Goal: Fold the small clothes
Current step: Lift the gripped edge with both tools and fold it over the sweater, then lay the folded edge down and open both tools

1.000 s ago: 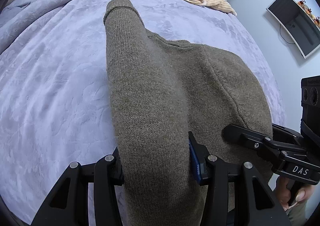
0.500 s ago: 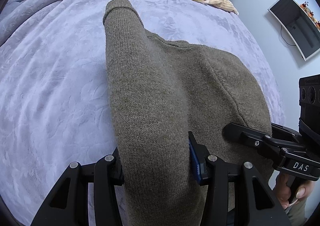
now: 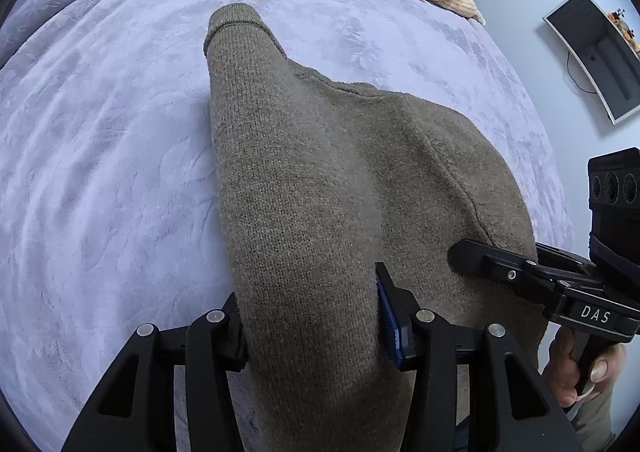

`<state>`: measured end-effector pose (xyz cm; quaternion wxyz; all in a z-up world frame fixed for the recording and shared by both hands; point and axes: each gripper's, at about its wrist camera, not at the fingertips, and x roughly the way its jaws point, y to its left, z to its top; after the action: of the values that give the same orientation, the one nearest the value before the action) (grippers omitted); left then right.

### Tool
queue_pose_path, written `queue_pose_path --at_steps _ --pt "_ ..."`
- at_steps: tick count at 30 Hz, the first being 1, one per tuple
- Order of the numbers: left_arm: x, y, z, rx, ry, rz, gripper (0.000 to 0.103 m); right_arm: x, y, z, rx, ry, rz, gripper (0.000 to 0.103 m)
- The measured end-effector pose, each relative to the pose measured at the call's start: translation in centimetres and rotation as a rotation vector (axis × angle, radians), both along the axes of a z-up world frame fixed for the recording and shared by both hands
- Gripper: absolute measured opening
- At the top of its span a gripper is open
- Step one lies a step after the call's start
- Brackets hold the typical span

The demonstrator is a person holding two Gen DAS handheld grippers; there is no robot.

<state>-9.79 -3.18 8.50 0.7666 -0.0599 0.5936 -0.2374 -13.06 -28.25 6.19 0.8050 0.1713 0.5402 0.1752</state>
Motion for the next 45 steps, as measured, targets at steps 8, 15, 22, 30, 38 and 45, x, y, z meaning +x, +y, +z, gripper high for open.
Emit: queue_pose_path --at_steps 8,15,22,30,38,45 --pt "0.1 0.6 -0.8 -0.019 0.002 -0.008 0.052 0.3 -0.8 -1.4 0.031 0.008 0.0 0.037" --pt "0.3 1.5 -1.9 -0.07 0.006 -0.006 0.057 0.9 -2.2 -2.9 0.115 0.029 -0.001 0.039" --pt "0.5 2.3 -3.1 -0.123 0.004 -0.009 0.065 1.1 -3.6 -5.2 0.239 0.039 0.001 0.042" --pt "0.6 4.0 0.9 -0.078 -0.061 0.052 0.065 0.9 -4.4 -2.5 0.282 0.012 -0.067 0.054" --pt "2.8 0.1 5.0 -0.057 -0.169 -0.015 0.065 3.4 -1.0 5.0 0.085 -0.227 0.02 0.063" --pt "4.6 -2.5 -0.5 0.059 -0.077 -0.048 0.065 6.7 -1.3 -1.5 0.068 -0.03 0.044 0.063"
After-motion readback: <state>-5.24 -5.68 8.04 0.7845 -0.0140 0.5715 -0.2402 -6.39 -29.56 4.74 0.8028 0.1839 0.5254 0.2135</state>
